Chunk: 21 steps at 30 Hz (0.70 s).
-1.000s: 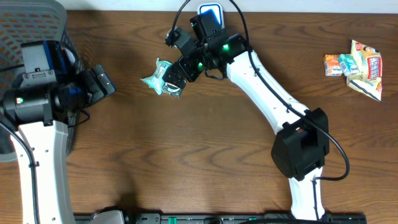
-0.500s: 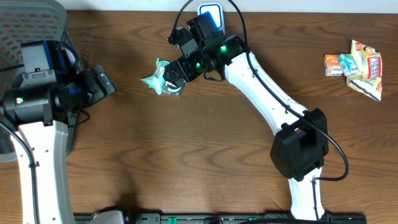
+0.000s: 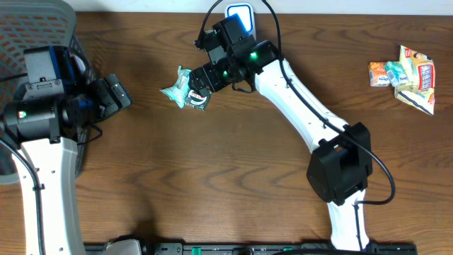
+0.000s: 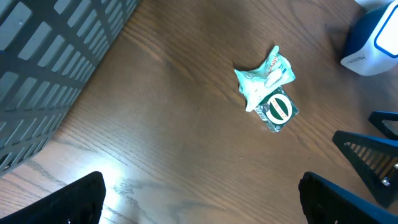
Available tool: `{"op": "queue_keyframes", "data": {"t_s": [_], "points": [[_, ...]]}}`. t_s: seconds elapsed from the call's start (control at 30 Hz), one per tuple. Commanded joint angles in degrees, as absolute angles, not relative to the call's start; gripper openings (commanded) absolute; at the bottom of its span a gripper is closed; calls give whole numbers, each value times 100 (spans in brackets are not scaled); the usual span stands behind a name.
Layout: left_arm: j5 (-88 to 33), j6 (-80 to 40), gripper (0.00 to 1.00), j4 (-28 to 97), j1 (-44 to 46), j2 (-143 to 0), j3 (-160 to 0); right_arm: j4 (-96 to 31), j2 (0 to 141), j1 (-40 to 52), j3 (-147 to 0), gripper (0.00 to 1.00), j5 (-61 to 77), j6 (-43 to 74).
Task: Scan the item barcode
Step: 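Reach the right gripper back to the green Zam-Buk tin, then align the open right gripper over the green Zam-Buk tin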
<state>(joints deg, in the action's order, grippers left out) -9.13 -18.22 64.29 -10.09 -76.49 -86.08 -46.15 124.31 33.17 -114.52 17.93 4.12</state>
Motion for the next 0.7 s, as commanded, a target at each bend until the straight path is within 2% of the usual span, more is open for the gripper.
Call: {"op": "queue_keyframes", "data": {"t_s": [0.0,0.1,0.67], "points": [[-943,-1831,98,6445,-1033,-7662,-8733,-4657,12643,3365,-11419,99,1704,729],[-943,-1831,98,6445,-1033,-7662,-8733,-4654,12678,3404,-11419,99,1706,1033],[-943,-1828,98,6445,-1033,-7662,-8733,-4659,12680,3557,-11419,99,1315,1024]]}}
